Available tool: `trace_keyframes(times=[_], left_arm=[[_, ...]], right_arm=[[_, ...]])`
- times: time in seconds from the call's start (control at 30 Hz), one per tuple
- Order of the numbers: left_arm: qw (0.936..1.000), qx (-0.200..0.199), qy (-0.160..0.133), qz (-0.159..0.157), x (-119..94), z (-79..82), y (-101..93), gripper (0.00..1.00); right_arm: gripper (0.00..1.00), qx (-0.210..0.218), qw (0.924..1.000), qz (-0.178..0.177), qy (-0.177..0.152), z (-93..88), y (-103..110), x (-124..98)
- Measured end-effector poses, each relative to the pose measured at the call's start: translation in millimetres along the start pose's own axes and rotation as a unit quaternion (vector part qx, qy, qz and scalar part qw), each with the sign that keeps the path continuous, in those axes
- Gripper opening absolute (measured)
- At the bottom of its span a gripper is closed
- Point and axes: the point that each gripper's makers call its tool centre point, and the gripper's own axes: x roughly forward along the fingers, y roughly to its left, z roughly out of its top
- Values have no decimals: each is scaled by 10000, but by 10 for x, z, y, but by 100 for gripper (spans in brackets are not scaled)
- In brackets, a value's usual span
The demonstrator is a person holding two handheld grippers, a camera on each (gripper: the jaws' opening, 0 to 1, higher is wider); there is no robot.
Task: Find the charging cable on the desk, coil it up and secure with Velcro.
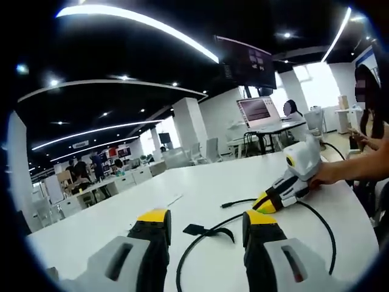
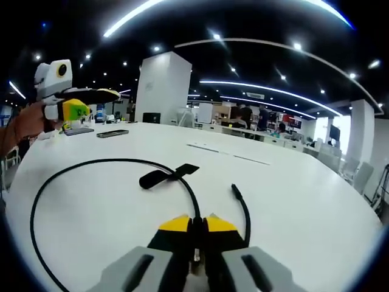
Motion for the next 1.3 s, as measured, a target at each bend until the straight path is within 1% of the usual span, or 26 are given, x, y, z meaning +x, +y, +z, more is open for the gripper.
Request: trace_keyframes(times=[0.1, 0.23, 0.5, 0.57, 0.7, 1.0, 1.3], left_arm=[[9999, 14, -45, -100, 88, 58, 36, 47], [9995, 110, -27, -307, 198, 78, 47, 47], [9975, 274, 90, -643, 435, 64, 78, 47], [9972, 177, 70, -723, 476, 58, 91, 47], [9973, 78, 24, -725, 519, 57, 147, 47], [9966, 126, 98, -806, 679, 7, 229, 47], [9939, 224, 176, -1062, 918, -16, 162, 47]], right_arm=[[9, -6, 10000, 4, -1, -1, 4, -2], [9, -27, 10000, 5, -1, 0, 9, -11], [9, -38, 10000, -2, -6, -2, 16, -10], [9, -30, 10000, -2, -8, -2, 18, -12], [9, -41, 10000, -13, -10, -5, 17, -11], [9, -58, 10000, -16, -3, -9, 14, -7], [9, -75, 10000, -21, -5, -7, 14, -7]])
